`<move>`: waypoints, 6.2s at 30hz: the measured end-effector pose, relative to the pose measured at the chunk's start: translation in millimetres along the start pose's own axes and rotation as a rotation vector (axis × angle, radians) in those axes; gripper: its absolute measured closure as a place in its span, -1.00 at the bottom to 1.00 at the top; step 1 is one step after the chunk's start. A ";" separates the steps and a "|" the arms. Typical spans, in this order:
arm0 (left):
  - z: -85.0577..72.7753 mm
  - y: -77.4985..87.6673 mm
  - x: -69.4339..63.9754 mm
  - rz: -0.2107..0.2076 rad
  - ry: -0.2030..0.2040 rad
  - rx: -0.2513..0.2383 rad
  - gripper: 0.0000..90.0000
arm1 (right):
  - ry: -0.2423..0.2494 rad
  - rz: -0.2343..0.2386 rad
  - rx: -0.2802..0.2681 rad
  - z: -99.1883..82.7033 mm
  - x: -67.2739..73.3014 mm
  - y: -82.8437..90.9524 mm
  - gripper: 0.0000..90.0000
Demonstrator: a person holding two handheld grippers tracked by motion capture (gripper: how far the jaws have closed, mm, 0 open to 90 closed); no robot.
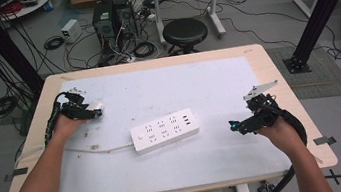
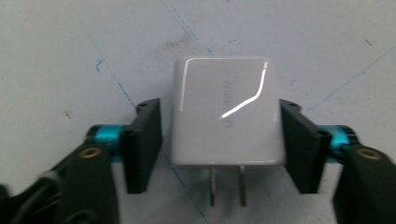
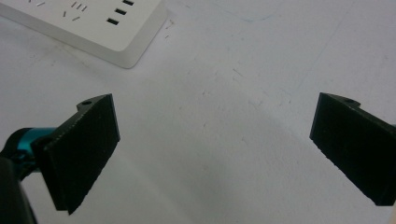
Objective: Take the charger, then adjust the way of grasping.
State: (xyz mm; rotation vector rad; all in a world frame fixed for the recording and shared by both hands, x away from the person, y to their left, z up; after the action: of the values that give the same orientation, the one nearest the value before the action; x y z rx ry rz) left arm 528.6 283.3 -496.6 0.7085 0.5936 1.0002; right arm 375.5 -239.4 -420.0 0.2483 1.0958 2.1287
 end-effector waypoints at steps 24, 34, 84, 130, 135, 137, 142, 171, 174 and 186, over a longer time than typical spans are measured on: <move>7.8 73.3 -27.2 -0.075 0.128 -0.252 -0.05 | 0.015 0.011 -0.027 0.5 10.7 3.7 -0.97; 12.4 112.9 -63.8 -0.152 0.079 -0.337 -0.05 | 0.034 0.013 -0.041 5.0 13.2 8.6 -0.97; -18.3 149.4 -192.4 -0.374 -0.327 -0.397 -0.05 | 0.046 0.125 -0.104 40.3 43.1 7.9 -0.97; -22.3 110.0 -285.5 -0.460 -0.592 -0.387 -0.05 | -0.170 0.538 -0.167 100.0 103.3 -7.8 -0.90; -23.0 104.5 -292.8 -0.461 -0.605 -0.379 -0.06 | -0.203 0.602 -0.153 107.0 111.6 -13.2 -0.90; -22.6 102.7 -296.2 -0.464 -0.612 -0.380 -0.05 | -0.208 0.620 -0.151 109.5 114.0 -15.3 -0.87; -22.1 99.8 -301.2 -0.464 -0.625 -0.378 -0.05 | -0.210 0.634 -0.128 112.9 118.5 -20.8 -0.81; -23.9 93.3 -313.4 -0.486 -0.655 -0.383 -0.05 | -0.290 0.809 -0.019 117.1 139.5 -42.4 -0.20; -23.9 93.7 -313.6 -0.481 -0.663 -0.381 -0.06 | -0.290 0.820 -0.003 116.2 140.3 -43.0 -0.10; -25.8 88.7 -312.9 -0.476 -0.613 -0.344 -0.22 | -0.298 0.836 -0.023 117.3 139.0 -41.4 0.36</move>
State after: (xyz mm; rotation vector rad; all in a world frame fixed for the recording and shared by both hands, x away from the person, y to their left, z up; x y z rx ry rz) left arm 329.9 40.6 -406.7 0.4944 0.0353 0.3865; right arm 350.5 -55.7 -399.4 1.1369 0.8625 2.6796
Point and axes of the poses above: each handheld gripper's, and its own axes: y roughly backward along the jaws, z roughly out of its top, x roughly to its left, the point moved 8 cm from there along -y, roughly forward along the jaws, and after that the axes turned 10 degrees about y, right-handed, at the moved point
